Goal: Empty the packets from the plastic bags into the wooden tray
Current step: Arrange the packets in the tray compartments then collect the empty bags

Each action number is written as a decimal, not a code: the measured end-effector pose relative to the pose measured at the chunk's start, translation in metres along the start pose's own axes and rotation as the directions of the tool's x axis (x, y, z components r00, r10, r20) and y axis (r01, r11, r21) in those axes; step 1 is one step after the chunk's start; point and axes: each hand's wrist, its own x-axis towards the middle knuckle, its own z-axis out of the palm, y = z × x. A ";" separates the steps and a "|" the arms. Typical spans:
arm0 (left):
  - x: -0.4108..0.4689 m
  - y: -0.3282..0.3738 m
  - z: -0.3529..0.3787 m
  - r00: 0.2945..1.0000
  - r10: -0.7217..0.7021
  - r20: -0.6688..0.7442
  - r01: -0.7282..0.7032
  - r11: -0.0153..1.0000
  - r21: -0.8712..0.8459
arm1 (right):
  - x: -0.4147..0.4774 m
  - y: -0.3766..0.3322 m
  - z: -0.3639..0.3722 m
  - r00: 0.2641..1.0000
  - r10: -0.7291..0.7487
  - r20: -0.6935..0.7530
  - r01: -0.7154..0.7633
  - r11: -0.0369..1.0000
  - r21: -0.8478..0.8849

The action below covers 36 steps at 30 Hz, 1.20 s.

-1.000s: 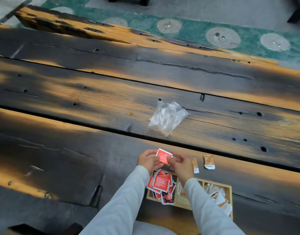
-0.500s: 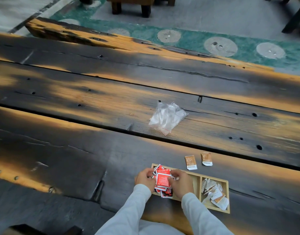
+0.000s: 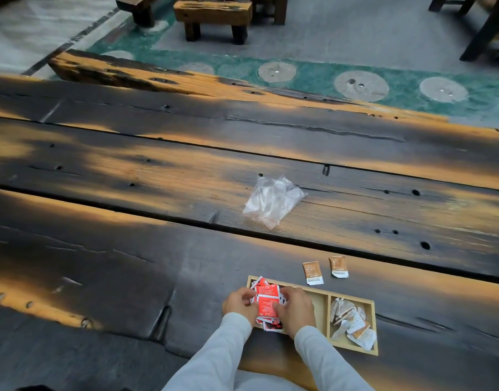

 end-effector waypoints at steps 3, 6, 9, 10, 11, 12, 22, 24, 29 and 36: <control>0.001 0.003 -0.001 1.000 -0.003 -0.031 0.004 1.000 0.019 | -0.002 0.000 -0.007 1.000 -0.004 0.016 0.003 0.998 0.058; 0.003 0.011 0.000 0.998 -0.018 -0.057 0.018 1.000 -0.007 | 0.000 0.007 -0.011 1.000 -0.009 0.004 0.008 0.995 0.095; 0.006 0.025 0.006 0.998 0.022 -0.060 -0.023 1.000 -0.010 | 0.005 0.013 -0.020 1.000 0.001 -0.011 0.000 0.995 0.099; 0.007 0.031 0.010 0.998 0.041 -0.043 -0.041 0.999 -0.002 | 0.009 0.016 -0.025 1.000 0.010 -0.017 -0.008 0.993 0.119; 0.008 0.037 0.015 0.998 0.066 -0.019 -0.066 0.998 0.003 | 0.011 0.018 -0.031 0.999 0.030 -0.016 -0.028 0.989 0.143; 0.007 0.045 0.020 0.996 0.087 0.018 -0.087 0.996 -0.005 | 0.016 0.022 -0.036 0.999 0.049 -0.014 -0.046 0.985 0.169; 0.023 0.103 0.071 0.958 0.042 0.285 0.016 0.980 -0.198 | 0.066 0.056 -0.090 0.982 0.182 0.046 -0.188 0.948 0.256; 0.028 0.104 0.082 0.953 -0.002 0.303 0.059 0.982 -0.180 | 0.076 0.060 -0.096 0.970 0.230 0.073 -0.241 0.932 0.271; 0.055 0.096 0.107 0.950 -0.086 0.302 0.121 0.988 -0.097 | 0.092 0.064 -0.106 0.947 0.283 0.152 -0.319 0.886 0.336; 0.061 0.107 0.120 0.928 -0.161 0.335 0.181 0.983 -0.028 | 0.115 0.067 -0.103 0.915 0.302 0.266 -0.381 0.863 0.331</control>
